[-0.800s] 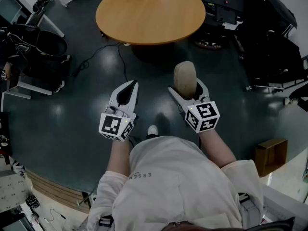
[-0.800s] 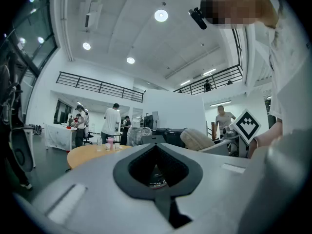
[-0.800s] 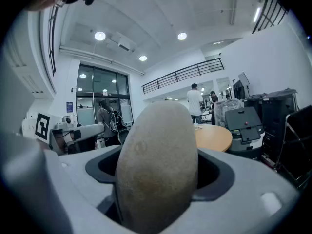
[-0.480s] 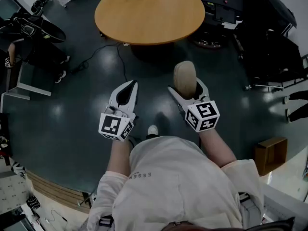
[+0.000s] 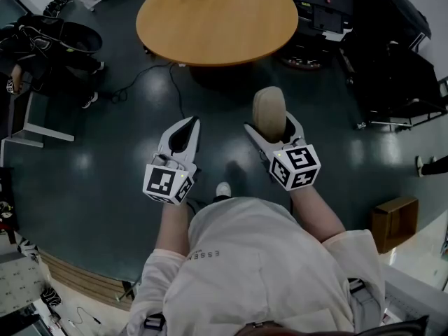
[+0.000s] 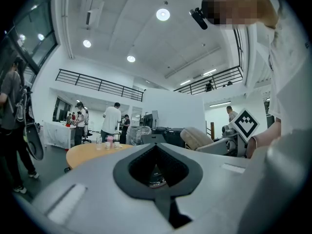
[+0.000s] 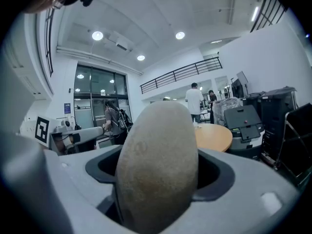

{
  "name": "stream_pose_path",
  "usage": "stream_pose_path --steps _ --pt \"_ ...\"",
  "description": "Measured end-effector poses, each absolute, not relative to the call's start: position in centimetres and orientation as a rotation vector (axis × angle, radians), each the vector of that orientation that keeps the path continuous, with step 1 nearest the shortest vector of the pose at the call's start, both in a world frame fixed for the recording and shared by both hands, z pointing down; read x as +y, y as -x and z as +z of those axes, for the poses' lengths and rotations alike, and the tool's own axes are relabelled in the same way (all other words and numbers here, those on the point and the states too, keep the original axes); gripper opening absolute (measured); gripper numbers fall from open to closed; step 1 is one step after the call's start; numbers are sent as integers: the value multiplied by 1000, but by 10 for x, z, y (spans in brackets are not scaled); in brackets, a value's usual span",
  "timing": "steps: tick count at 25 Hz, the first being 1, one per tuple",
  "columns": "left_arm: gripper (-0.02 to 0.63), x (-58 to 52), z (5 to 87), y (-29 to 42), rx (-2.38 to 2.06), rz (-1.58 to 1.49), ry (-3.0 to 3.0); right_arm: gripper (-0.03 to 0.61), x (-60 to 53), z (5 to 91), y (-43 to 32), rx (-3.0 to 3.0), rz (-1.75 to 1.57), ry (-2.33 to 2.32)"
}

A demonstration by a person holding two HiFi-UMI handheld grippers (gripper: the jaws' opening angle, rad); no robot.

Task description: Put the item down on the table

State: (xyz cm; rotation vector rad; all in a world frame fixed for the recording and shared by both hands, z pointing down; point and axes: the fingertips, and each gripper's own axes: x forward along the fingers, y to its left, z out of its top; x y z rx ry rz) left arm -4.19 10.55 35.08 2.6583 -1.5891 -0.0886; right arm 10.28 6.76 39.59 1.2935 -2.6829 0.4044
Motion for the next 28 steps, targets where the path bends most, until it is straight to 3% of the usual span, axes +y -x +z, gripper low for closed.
stream_pose_path --steps 19,28 --pt "17 60 377 94 -1525 -111 -2612 405 16 417 -65 -2577 429 -1361" --pt "17 -36 385 106 -1598 -78 -2578 405 -89 426 -61 -2612 435 -1313"
